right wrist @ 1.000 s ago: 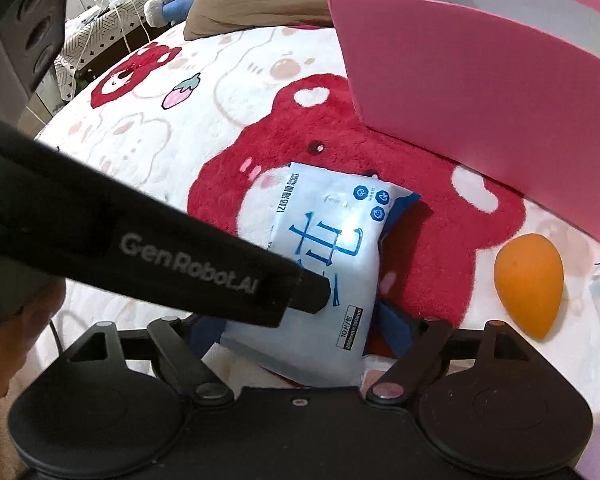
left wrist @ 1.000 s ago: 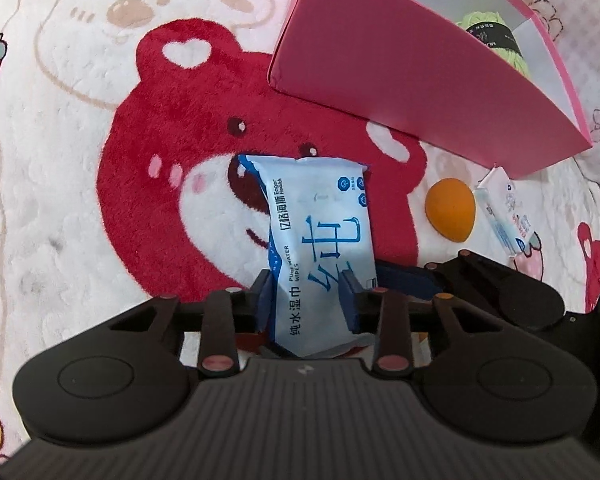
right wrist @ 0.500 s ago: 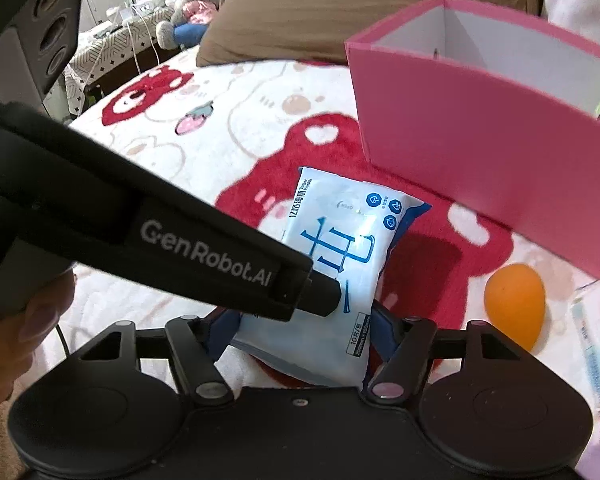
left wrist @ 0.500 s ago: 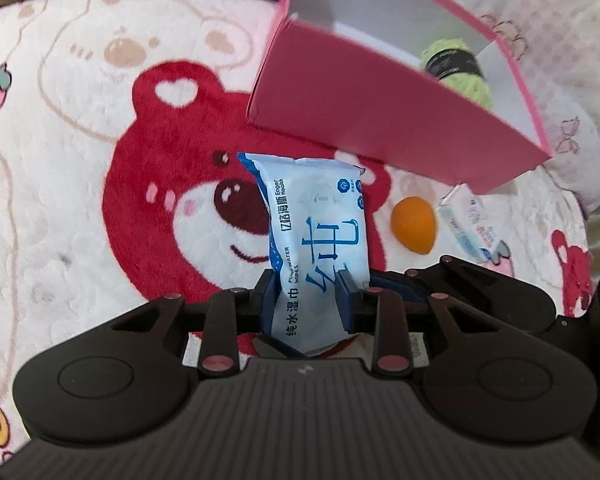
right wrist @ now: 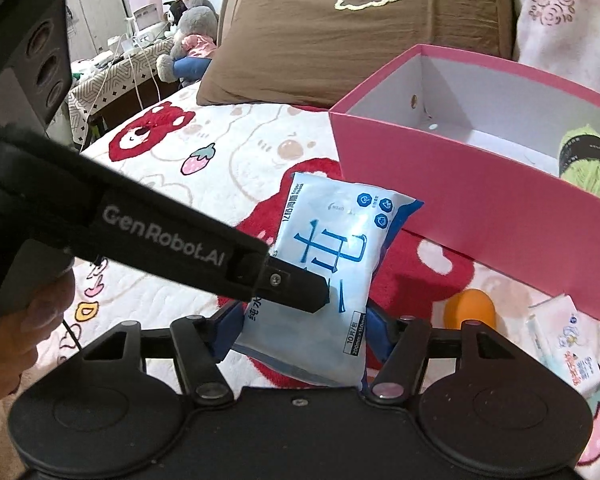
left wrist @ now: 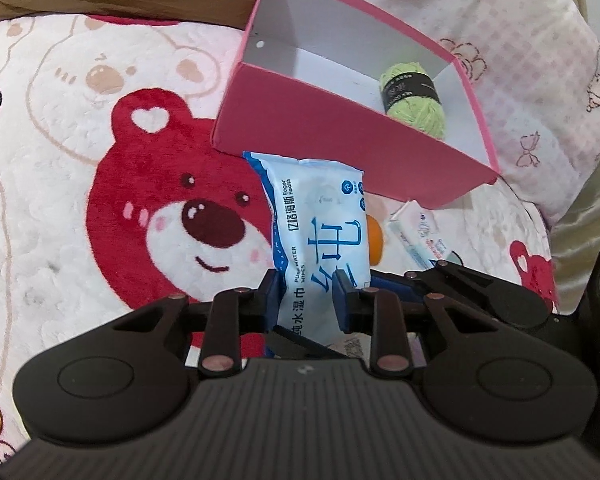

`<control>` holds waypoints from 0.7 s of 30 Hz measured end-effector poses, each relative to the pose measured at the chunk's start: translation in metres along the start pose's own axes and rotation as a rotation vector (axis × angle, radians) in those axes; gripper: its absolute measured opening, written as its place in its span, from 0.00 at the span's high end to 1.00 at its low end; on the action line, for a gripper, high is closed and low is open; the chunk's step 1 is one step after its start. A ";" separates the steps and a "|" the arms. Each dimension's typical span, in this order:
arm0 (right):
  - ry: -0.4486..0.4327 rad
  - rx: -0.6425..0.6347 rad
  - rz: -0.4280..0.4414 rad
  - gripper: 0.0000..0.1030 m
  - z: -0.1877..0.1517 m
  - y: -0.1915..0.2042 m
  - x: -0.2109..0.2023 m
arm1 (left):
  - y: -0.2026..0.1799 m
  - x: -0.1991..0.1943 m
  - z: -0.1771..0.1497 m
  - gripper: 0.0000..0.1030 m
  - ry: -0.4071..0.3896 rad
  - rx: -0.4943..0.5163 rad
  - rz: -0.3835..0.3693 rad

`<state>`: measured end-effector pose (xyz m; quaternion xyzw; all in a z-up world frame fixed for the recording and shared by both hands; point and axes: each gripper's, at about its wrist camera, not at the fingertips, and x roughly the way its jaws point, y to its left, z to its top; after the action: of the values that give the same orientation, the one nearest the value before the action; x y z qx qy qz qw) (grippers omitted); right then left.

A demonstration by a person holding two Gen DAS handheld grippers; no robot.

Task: Organize objects
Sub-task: 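Lift the wet-wipe pack with the left tool toward the pink box, then lower the wet-wipe pack into the pink box beside the yarn ball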

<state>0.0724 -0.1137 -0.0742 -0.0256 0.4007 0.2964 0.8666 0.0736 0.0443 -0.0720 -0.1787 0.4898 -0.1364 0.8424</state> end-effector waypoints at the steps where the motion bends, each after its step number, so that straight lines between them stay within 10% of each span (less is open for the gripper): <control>1: 0.003 0.004 0.001 0.34 -0.002 -0.002 -0.004 | -0.001 -0.001 0.000 0.74 0.001 -0.002 -0.005; 21: 0.049 0.104 0.040 0.34 0.024 -0.035 -0.066 | -0.066 -0.031 0.030 0.75 0.051 0.083 -0.011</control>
<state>0.0746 -0.1682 -0.0180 0.0203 0.4369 0.2919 0.8506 0.0813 0.0027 -0.0056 -0.1428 0.5041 -0.1654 0.8355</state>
